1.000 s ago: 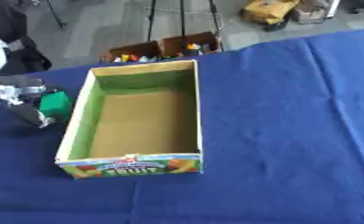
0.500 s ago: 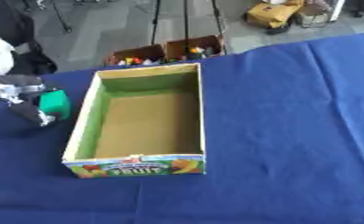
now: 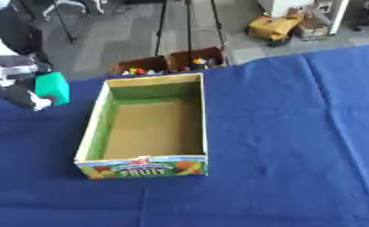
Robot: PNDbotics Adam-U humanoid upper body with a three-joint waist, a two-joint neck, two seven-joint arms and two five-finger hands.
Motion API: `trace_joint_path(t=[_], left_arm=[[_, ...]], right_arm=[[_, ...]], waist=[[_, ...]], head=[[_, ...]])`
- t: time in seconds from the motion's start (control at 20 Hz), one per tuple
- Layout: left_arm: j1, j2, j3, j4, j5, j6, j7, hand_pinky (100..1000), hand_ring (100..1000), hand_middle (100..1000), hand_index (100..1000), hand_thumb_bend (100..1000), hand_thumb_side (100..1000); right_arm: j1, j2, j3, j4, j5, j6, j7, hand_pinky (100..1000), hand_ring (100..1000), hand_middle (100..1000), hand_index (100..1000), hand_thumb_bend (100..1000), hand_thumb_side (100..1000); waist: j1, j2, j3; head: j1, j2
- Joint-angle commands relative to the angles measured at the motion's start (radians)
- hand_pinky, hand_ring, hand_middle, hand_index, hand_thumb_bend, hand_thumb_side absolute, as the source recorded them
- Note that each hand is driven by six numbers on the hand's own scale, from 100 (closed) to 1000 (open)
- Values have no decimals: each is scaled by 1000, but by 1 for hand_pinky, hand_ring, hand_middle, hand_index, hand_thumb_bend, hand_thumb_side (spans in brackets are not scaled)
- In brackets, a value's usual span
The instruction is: Pick up objects on the table and place them in the box.
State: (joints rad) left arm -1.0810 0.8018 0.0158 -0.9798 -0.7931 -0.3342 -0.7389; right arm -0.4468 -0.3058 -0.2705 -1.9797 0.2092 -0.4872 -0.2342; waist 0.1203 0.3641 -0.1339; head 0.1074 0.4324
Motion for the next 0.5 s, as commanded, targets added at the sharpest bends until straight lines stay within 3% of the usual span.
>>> trace_joint_path(t=[0.05,0.5], left_arm=[[-9,51,-11,-78,58,-9,-17,351,483,518,667,100,361],[9,30,-93,-276,165,-8,-19,328,479,513,662,100,330]], right_arm=[[-1,-1,2,-20,5,3,-4,719,716,496,733,100,761],[1,23,13,-20,5,5,-10,715,714,503,732,100,752]], waist=[[-9,-36,6],[-17,-76,13]], head=[[-15,18],[-26,39]])
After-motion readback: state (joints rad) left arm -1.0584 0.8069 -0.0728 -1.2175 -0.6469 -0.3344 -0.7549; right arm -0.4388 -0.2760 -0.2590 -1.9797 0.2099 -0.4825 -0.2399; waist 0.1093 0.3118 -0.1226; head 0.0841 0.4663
